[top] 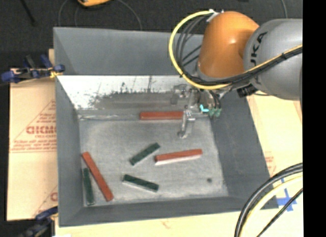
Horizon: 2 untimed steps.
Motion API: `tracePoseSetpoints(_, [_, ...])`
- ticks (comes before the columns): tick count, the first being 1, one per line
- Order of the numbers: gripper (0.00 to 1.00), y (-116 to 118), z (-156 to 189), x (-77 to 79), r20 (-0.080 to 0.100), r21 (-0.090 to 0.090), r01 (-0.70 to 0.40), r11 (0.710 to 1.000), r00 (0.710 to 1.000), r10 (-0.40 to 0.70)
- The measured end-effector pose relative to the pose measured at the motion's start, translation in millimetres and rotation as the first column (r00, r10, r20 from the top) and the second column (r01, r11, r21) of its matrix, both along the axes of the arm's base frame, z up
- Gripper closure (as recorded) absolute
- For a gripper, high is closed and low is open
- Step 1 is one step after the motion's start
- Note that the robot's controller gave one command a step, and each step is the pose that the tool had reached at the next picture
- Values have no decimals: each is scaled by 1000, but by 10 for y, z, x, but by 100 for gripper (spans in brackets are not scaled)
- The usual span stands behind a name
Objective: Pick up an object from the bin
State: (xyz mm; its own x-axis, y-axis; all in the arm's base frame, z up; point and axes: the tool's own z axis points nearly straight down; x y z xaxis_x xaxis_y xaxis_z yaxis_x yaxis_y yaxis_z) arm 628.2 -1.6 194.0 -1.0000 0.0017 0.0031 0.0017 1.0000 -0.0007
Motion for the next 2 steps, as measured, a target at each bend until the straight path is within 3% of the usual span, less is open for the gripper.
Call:
tracePoseSetpoints(1, [0,0,50,15,8,0,0,1000,1000,0])
tracePoseSetpoints(2, [0,-182,-358,-202,15,0,-29,1000,999,29])
